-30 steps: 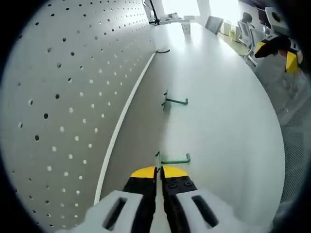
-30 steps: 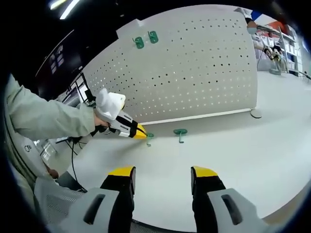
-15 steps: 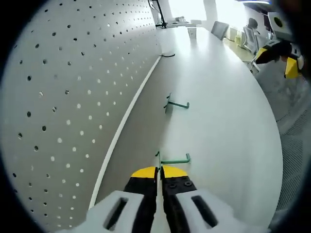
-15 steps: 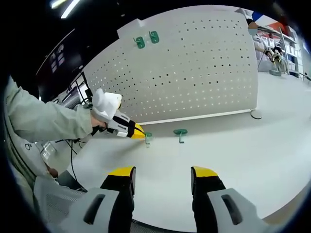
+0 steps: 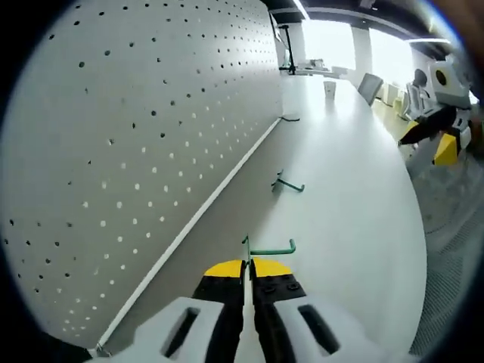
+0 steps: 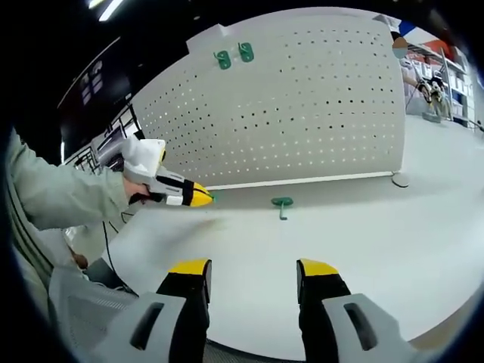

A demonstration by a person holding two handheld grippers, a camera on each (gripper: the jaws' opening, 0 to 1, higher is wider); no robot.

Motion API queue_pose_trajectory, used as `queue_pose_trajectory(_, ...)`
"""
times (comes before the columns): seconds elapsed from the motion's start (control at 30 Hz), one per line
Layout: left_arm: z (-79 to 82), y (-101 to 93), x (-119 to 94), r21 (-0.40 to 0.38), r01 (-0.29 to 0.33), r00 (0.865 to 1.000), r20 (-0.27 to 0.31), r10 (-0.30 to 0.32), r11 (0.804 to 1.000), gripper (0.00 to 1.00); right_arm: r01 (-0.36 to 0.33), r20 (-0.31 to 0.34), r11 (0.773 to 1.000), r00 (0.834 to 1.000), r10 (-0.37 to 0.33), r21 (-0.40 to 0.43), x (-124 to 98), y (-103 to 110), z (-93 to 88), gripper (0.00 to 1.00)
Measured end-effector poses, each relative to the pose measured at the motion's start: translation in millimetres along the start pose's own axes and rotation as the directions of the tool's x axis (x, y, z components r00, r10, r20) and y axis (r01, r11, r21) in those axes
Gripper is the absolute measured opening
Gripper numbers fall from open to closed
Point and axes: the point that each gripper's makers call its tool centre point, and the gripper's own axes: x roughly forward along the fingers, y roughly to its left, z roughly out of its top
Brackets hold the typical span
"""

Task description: Insert the hook assembly into the mounting plate slot until the hook locks in place.

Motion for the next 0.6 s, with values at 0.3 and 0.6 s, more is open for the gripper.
queue_pose_trajectory(0.3,2.2,-1.0,-21.6,-0.069,-0.042,0.998,0.054,0.045,0.997,0.02,-0.004,-0.013,1.0,1.0,0.004,-0.023,1.2,2.3,-1.7,0.43)
queue_pose_trajectory(0.6,21.5,-14.6,-42.5,-0.156,-0.06,0.985,0.15,0.083,0.986,0.02,-0.022,-0.025,0.999,0.999,0.021,-0.047,2.5,8.1,-3.0,0.43)
